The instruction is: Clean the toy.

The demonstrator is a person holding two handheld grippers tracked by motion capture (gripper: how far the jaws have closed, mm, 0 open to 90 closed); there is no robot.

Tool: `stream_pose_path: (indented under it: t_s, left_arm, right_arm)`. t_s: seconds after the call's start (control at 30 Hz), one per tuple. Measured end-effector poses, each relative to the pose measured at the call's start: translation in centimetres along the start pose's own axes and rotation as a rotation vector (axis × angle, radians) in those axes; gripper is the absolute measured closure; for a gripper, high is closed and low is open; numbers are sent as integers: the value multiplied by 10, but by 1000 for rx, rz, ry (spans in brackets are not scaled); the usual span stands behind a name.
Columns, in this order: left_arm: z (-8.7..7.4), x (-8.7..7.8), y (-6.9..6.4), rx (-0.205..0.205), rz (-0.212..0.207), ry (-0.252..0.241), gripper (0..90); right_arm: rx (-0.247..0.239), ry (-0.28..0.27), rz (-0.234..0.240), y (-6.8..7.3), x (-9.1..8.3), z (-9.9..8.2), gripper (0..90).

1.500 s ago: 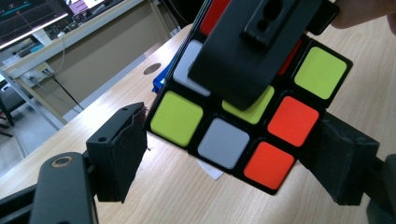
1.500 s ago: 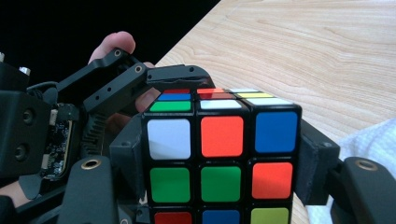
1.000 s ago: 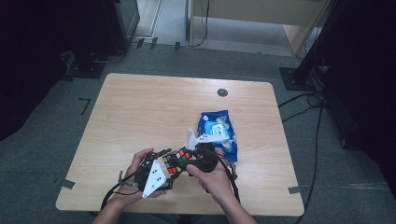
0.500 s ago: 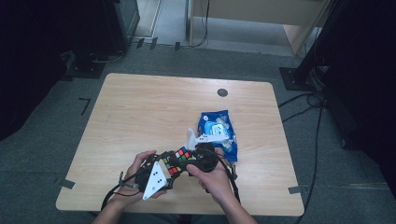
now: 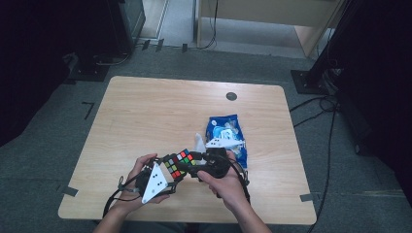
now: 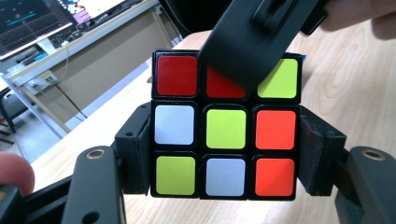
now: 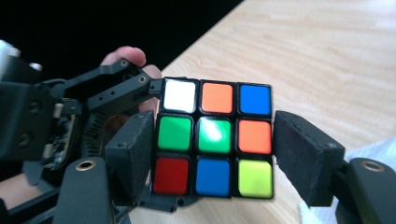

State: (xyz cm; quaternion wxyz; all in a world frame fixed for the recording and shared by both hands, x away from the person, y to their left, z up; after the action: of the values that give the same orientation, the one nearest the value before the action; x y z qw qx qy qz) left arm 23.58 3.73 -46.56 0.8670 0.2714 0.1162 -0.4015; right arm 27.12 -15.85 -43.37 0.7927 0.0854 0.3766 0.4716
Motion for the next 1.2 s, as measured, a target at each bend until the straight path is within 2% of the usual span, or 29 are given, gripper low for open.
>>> stream_pose_path:
  t_s: [0.03, 0.1, 0.23, 0.27, 0.3, 0.33, 0.43, 0.5, 0.57, 0.6, 0.77, 0.83, 0.9, 1.03, 1.2]
  left_arm:
    - [0, 0, 0, 0, 0, 0, 342]
    - [-2, -3, 6, -20, 12, 2, 343]
    - [-5, -5, 13, -42, 24, -1, 342]
    - [-7, -7, 18, -58, 32, -3, 343]
    - [-7, -7, 18, -58, 32, -3, 343]
    - [-9, -9, 22, -72, 38, -7, 343]
    - [-10, -10, 25, -80, 46, -5, 343]
    - [-11, -13, 29, -96, 54, -12, 342]
    - [-11, -13, 31, -97, 57, -13, 343]
    - [-12, -14, 32, -102, 58, -13, 343]
    - [-12, -15, 34, -108, 59, -16, 343]
    - [-12, -15, 33, -106, 59, -16, 343]
    - [-12, -15, 33, -105, 61, -14, 343]
    - [-12, -15, 33, -107, 60, -14, 343]
    - [-11, -14, 31, -100, 57, -11, 343]
  right_arm:
    - [0, 0, 0, 0, 0, 0, 314]
    - [-13, -35, 5, 0, -6, 3, 304]
    - [-23, -74, -42, -3, -12, 4, 306]
    - [-28, -76, -56, -4, -12, 4, 307]
    - [-28, -76, -56, -4, -12, 4, 307]
    - [-52, -79, -114, -6, -12, 3, 315]
    - [-118, -84, -221, -7, -8, 1, 331]
    - [-143, -76, -260, -12, -4, -2, 343]
    - [-141, -67, -271, -14, -1, -3, 348]
    - [-160, -51, -315, -20, 4, -7, 358]
    - [-183, -4, -408, -34, 20, -19, 390]
    - [-190, 16, -429, -40, 27, -24, 410]
    - [-166, 33, -436, -45, 32, -28, 425]
    - [-158, 72, -471, -51, 42, -36, 492]
    - [-153, 93, -497, -57, 50, -43, 505]
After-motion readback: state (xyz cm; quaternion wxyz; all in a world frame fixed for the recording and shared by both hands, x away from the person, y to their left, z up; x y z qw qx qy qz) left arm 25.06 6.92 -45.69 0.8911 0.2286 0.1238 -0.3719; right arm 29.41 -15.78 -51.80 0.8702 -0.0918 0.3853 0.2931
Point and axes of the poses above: each handheld gripper's, and its own axes: x roughly forward along the jaws, z roughly out of its top, y roughly to its left, the point moved 2 cm from there along x, roughly forward along the jaws, and after that the axes turned 8 degrees about y, right-handed, at the moved point
